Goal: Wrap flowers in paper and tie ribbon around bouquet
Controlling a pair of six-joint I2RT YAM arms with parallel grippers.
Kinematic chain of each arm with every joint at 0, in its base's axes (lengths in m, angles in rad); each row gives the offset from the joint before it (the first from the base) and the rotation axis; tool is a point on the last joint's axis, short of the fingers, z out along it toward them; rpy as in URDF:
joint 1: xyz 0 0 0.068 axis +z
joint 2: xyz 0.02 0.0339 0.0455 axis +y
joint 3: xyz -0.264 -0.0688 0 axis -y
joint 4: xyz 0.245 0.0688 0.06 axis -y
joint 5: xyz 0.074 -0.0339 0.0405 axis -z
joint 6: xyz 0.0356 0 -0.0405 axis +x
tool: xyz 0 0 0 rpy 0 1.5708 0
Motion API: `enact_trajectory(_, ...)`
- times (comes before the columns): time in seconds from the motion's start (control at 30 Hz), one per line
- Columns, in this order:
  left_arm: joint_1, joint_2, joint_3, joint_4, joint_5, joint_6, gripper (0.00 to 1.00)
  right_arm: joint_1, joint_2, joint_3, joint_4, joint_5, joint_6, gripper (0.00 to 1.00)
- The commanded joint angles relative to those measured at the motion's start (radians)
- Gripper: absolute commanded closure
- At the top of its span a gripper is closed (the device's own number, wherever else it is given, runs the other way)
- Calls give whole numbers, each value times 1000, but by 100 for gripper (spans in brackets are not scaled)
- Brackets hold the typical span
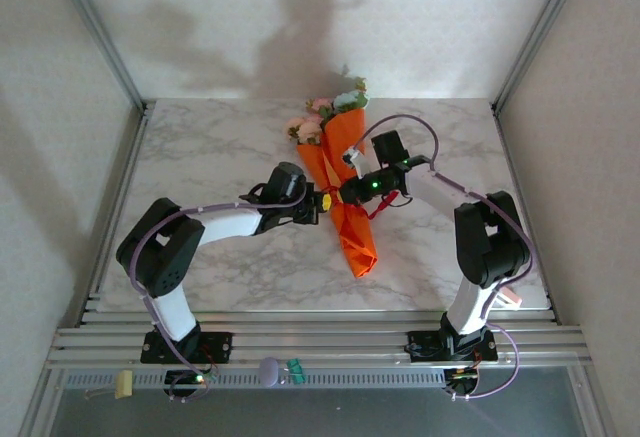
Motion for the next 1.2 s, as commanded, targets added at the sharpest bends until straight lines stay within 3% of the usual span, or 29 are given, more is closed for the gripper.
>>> enact_trajectory(0.0,-2,-25,-5,25,15,-15,100,9,-36,-22,16,21,12,100)
enact_trajectory(0.23,-2,-14,25,21,9,-8,100,7,-17,-9,-2,19,-5,100)
enact_trajectory(0.3,-2,-12,54,-19,8,8,84,-3,-6,6,-10,8,-8,100)
enact_trajectory(0.33,-1,-12,60,-27,8,10,81,-9,2,16,-16,1,-8,100)
enact_trajectory(0.5,-2,-31,94,-72,-10,8,79,-36,35,64,-41,-45,-8,100)
enact_trajectory(0.73,-8,-8,141,-56,-13,-10,88,-66,53,79,-30,-90,14,100)
enact_trajectory(1.17,-13,86,203,-16,-17,-65,85,-81,50,80,-32,-97,13,100)
